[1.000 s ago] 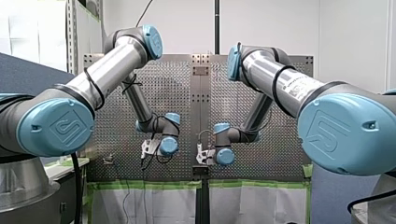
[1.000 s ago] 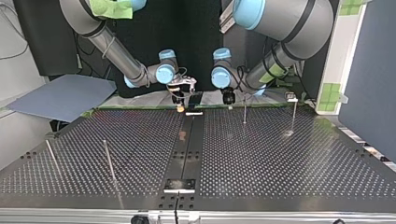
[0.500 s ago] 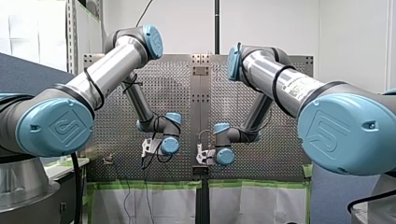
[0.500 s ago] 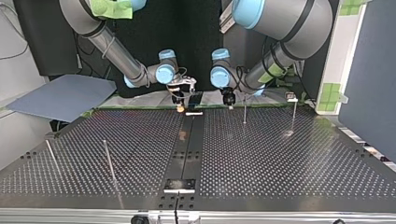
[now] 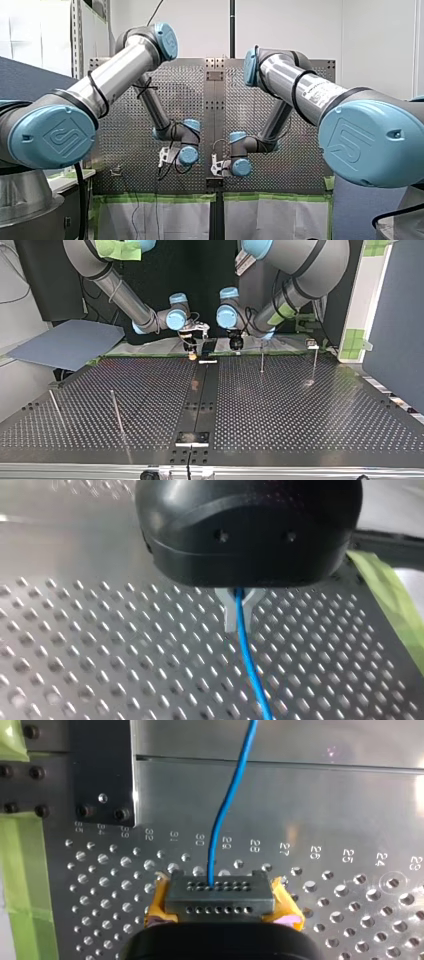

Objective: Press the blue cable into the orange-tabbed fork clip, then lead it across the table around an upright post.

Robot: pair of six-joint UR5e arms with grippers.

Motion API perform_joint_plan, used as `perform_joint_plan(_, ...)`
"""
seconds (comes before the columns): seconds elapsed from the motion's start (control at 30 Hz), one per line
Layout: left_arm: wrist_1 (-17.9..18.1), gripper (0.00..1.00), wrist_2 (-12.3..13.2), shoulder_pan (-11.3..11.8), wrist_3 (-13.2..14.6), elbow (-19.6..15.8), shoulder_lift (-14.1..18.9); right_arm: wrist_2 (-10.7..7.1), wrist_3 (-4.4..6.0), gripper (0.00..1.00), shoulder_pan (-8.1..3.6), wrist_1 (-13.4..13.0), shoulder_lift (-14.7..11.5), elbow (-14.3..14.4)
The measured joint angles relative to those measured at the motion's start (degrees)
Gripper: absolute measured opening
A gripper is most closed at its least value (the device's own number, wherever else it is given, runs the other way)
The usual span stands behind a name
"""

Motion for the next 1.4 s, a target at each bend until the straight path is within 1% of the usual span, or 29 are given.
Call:
perform_joint_plan(0.17, 0.1, 0.00, -1.9, -1.6, -1.5, 0.0, 1.7, 0.12, -0.82, 0.00, -0.35, 1.0, -0.8, 0.0)
perform_joint_plan(0.3, -0.3, 0.00, -2.8, -2.1, -2.3, -0.2, 3.1, 0.20, -1.26, 0.00, -0.27, 2.7, -2.5, 0.1)
perform_joint_plan(0.43, -0.3, 0.00, -3.3, -2.4, -2.6, -1.4, 4.9, 0.43, -1.40, 0.00, -0.10, 4.5, -4.3, 0.5)
perform_joint_plan(0.6, 0.2, 0.00, -3.3, -2.7, -2.8, -3.6, 7.4, 1.02, -1.40, 0.00, -0.08, 5.3, -6.7, 2.0)
perform_joint_plan(0.67, -0.2, 0.00, -3.3, -2.7, -2.9, -4.1, 8.3, 1.12, -1.36, 0.00, 0.01, 5.6, -7.6, 2.7)
perform_joint_plan(0.8, -1.5, 0.00, -3.3, -2.7, -3.2, -4.4, 10.0, 1.24, -1.30, 0.00, 0.20, 7.0, -9.5, 3.5)
perform_joint_plan(0.9, -2.7, 0.00, -3.3, -2.7, -3.2, -4.5, 11.2, 1.25, -1.27, 0.00, 0.28, 8.0, -10.9, 3.7)
perform_joint_plan(1.1, -4.4, 0.00, -3.2, -2.7, -3.3, -4.5, 14.0, 1.27, -0.99, 0.00, 0.31, 9.0, -13.8, 3.8)
perform_joint_plan(1.4, -4.8, 0.00, -3.0, -2.5, -3.4, -4.5, 18.3, 1.13, -0.52, 0.00, 0.32, 9.5, -18.6, 3.8)
